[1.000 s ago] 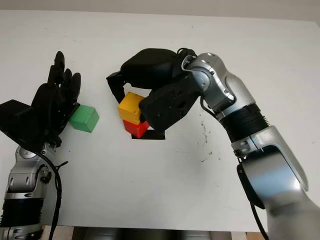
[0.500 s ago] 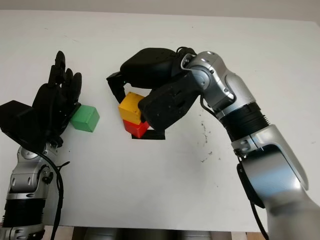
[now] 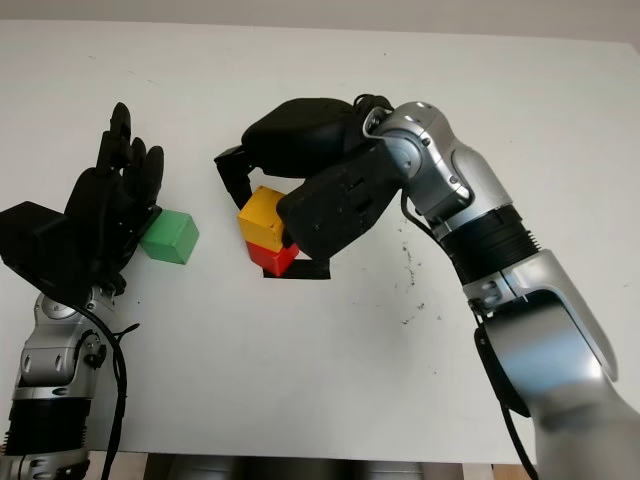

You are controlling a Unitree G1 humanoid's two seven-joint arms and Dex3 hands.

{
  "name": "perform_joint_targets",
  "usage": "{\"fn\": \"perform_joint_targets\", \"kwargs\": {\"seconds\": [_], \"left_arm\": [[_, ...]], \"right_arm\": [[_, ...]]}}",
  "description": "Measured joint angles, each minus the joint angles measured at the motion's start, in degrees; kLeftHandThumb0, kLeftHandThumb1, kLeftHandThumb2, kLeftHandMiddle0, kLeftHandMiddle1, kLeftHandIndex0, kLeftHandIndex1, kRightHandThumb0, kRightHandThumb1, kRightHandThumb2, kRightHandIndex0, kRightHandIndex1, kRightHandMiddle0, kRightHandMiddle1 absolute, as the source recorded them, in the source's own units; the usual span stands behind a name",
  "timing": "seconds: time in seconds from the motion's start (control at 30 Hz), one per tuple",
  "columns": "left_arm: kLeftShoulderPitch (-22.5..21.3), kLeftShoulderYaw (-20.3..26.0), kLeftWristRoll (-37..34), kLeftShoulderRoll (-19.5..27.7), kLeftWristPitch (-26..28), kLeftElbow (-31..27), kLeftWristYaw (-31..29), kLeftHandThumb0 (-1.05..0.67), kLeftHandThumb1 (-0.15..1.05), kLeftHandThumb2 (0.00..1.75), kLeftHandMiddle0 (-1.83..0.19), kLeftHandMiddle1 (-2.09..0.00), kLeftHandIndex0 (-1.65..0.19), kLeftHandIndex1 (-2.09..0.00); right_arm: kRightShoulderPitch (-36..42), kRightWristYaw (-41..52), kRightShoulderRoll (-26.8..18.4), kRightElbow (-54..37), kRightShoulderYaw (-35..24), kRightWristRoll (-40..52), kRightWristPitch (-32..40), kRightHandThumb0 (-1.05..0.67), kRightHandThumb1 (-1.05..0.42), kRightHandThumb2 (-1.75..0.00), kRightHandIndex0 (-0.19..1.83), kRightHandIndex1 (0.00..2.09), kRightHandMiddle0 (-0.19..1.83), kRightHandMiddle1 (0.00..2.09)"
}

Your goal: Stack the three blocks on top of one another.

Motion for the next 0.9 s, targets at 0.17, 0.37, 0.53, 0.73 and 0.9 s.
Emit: {"fn": "perform_joint_targets", "kwargs": {"seconds": [0.17,0.37,0.53,0.73,0.9], "left_arm": [[0.01,0.03,-0.14,-0.01,-0.01,0.00,0.02,-0.72,1.05,0.46,0.19,-0.02,0.18,-0.05],[0.07,0.03,-0.06,-0.01,0.13,-0.05,-0.04,-0.73,1.05,0.47,0.19,-0.03,0.18,-0.05],[0.08,0.16,-0.26,-0.01,-0.02,-0.05,-0.12,-0.73,1.05,0.46,0.19,-0.03,0.17,-0.05],[0.16,0.16,-0.11,0.03,-0.01,-0.05,-0.26,-0.73,1.05,0.47,0.19,-0.03,0.17,-0.05],[0.39,0.25,-0.17,0.19,-0.46,-0.05,-1.13,-0.69,1.05,0.51,0.19,-0.01,0.19,-0.05]], "right_arm": [[0.34,1.33,-0.66,-0.52,0.15,-0.15,0.47,-0.59,-0.92,-0.05,0.01,0.02,0.14,0.58],[0.87,4.28,-2.35,-2.11,0.50,-0.41,0.67,-0.66,-0.88,-0.05,-0.19,0.00,-0.05,0.11],[2.14,3.61,-3.36,-3.98,0.50,-1.11,-1.34,-0.75,-0.87,-0.05,-0.19,0.00,-0.14,0.05],[3.50,2.59,-4.39,-4.92,0.18,-0.98,-2.20,-0.85,-0.86,-0.05,-0.19,0.00,-0.19,0.00],[5.03,3.94,-4.45,-7.58,-5.16,9.64,2.32,-0.95,-1.02,-0.20,-0.19,0.00,-0.19,0.00]]}}
